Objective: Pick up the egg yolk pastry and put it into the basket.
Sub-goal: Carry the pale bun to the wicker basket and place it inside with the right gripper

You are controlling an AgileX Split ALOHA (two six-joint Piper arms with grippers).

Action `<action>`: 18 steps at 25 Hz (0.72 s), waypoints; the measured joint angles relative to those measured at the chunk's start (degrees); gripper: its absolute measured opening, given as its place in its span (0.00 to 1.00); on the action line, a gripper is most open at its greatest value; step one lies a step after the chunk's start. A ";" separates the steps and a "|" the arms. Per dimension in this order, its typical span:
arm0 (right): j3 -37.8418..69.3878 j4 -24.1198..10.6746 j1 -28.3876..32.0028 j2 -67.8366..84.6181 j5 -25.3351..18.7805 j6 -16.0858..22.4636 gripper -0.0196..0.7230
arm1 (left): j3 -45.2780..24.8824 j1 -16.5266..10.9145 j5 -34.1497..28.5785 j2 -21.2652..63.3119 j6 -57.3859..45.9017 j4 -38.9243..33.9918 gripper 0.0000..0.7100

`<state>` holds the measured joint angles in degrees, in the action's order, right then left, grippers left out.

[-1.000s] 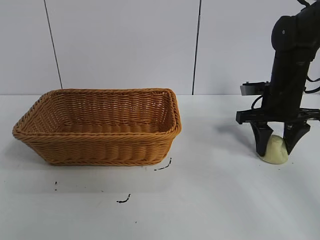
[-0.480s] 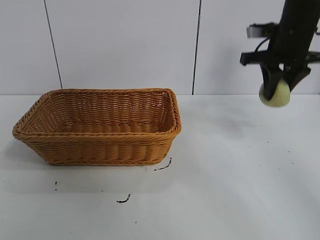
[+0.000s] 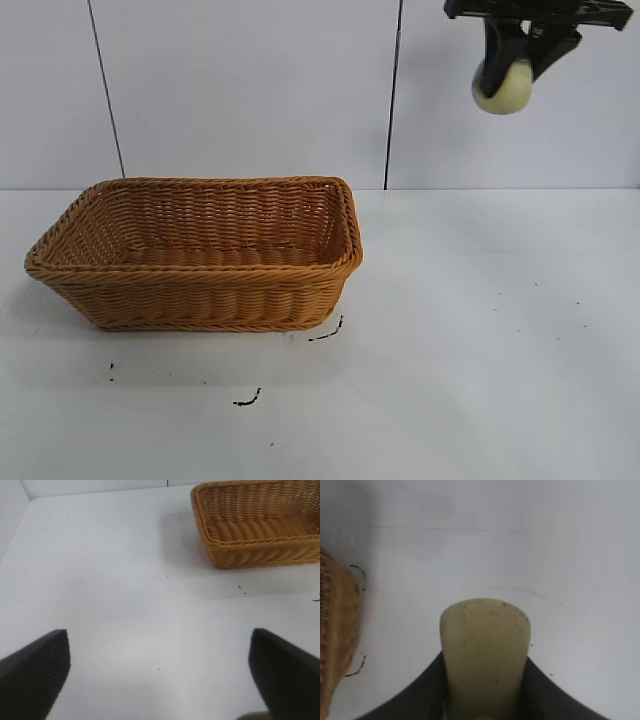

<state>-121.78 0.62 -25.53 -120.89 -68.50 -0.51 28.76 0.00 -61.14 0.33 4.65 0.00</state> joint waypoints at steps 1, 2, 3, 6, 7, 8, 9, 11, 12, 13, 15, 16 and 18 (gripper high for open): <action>-0.24 -0.09 -1.98 -0.74 0.52 0.00 0.33 | 0.00 0.00 0.00 0.00 0.00 0.00 0.98; -0.47 -0.13 -3.56 -1.66 1.44 0.00 0.33 | 0.00 0.00 0.00 0.00 0.00 0.00 0.98; -0.53 -0.16 -5.30 -2.59 2.40 0.00 0.33 | 0.00 0.00 0.00 0.00 0.00 0.00 0.98; -0.58 -0.16 -9.29 -6.49 7.75 0.00 0.33 | 0.00 0.00 0.00 0.00 0.00 0.00 0.98; -0.58 -0.16 -10.28 -7.75 9.53 0.00 0.33 | 0.00 0.00 0.00 0.00 0.00 0.00 0.98; -0.58 -0.16 -11.06 -9.30 11.97 0.13 0.33 | 0.00 0.00 0.00 0.00 0.00 0.00 0.98; -0.58 -0.16 -11.53 -10.83 14.03 0.51 0.33 | 0.00 0.00 0.00 0.00 0.00 0.00 0.98; -0.58 -0.16 -11.95 -13.55 17.62 1.06 0.33 | 0.00 0.00 0.00 0.00 0.00 0.00 0.98; -0.58 -0.16 -11.98 -15.01 19.22 1.53 0.33 | 0.00 0.00 0.00 0.00 0.00 0.00 0.98; -0.58 -0.04 -11.98 -16.13 20.32 1.93 0.33 | 0.00 0.00 0.00 0.00 0.00 0.00 0.98; -0.58 0.08 -11.98 -18.58 22.06 2.37 0.33 | 0.00 0.00 0.00 0.00 0.00 0.00 0.98; -0.58 0.14 -11.98 -19.65 23.02 2.39 0.33 | 0.00 0.00 0.00 0.00 0.00 0.00 0.98; -0.58 0.25 -11.98 -21.11 24.19 2.57 0.34 | 0.00 0.00 0.00 0.00 0.00 0.00 0.98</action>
<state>-122.36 0.87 -37.51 -141.99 -44.31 2.06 28.76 0.00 -61.14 0.33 4.65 0.00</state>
